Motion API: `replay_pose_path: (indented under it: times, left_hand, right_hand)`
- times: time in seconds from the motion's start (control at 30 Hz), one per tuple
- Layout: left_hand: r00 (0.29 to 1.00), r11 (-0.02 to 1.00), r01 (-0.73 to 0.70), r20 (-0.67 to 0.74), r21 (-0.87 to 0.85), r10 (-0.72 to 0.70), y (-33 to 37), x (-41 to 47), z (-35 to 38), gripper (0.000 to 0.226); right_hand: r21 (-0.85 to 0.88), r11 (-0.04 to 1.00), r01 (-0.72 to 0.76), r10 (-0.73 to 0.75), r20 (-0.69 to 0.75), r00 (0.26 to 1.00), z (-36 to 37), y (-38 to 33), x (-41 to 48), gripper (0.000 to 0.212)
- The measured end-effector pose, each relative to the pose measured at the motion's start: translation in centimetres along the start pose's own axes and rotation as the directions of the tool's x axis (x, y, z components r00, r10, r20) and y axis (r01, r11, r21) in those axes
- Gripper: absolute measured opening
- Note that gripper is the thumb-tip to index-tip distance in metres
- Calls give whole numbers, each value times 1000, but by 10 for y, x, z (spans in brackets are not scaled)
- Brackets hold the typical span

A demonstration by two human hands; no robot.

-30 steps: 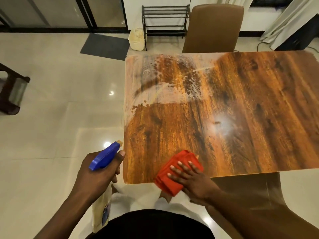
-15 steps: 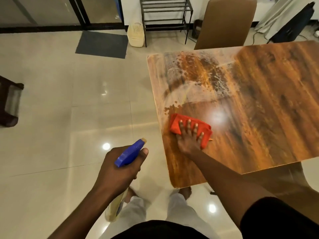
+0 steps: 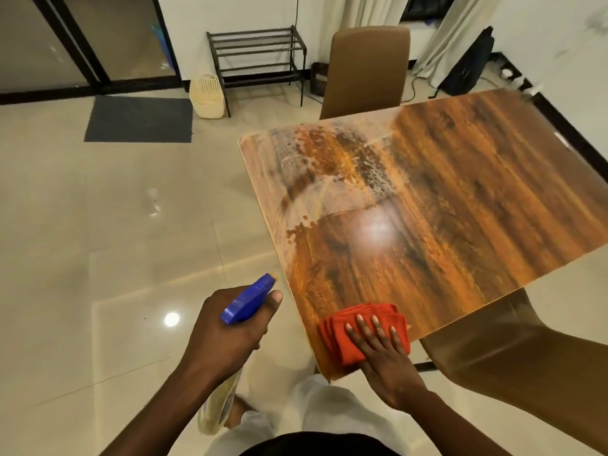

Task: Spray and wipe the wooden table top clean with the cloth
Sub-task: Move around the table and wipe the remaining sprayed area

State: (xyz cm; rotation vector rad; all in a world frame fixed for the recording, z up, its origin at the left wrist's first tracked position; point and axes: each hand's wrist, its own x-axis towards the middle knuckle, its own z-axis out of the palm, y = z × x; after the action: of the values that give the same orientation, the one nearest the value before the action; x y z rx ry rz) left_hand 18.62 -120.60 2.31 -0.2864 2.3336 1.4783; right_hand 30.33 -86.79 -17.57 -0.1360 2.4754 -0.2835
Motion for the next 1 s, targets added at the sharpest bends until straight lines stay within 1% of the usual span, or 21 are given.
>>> replay_pose_path:
  times: [0.1,0.17,0.3,0.4,0.5,0.57,0.6,0.63,0.67,0.73,0.8,0.87,0.93,1.0]
  left_hand:
    - [1000,1000,-24,-2,-7,24,14,16,6,41]
    - [1000,1000,-24,-10,-9,23,20,27,11,39]
    - [999,999,18,-33,-41,-19,28,47,36,37]
    - [996,998,19,-83,-65,-24,41,63,57,41]
    - [988,998,11,-155,-58,-20,61,83,80,46]
    - [981,996,14,-191,-91,-31,73,99,99,48]
    - [978,993,16,-205,-116,-39,78,107,108,46]
    - [975,991,17,-217,-136,-47,83,115,117,43]
    - [972,989,19,-229,-144,-52,86,122,123,39]
    - [961,990,29,-269,-141,-66,88,135,136,37]
    - [946,988,53,-309,-142,-95,88,142,146,37]
    - [929,985,71,-350,-156,-123,86,149,149,34]
    - [915,985,72,-383,-159,-129,88,158,149,30]
    - [915,989,55,-390,-138,-106,92,168,149,26]
  right_hand:
    - [40,988,-151,153,-65,986,-24,28,9,65]
    - [109,970,-216,227,-102,968,-43,48,21,66]
    - [273,897,-348,387,-102,917,-81,93,42,67]
    - [389,835,-390,459,-99,883,-121,131,67,66]
    - [459,758,-463,565,-108,818,-178,168,117,66]
    - [489,713,-503,626,-119,771,-220,187,163,66]
    - [490,706,-511,637,-122,762,-239,194,188,67]
    - [481,717,-505,626,-126,769,-257,197,212,68]
    - [462,742,-486,600,-136,788,-270,195,235,69]
    - [363,842,-399,482,-176,858,-284,182,275,71]
    - [219,942,-255,297,-186,937,-282,151,303,73]
    - [70,994,-83,92,-141,986,-271,107,317,76]
    - [-48,993,111,-114,-63,992,-250,61,319,78]
    - [-111,941,319,-321,-2,947,-217,26,299,75]
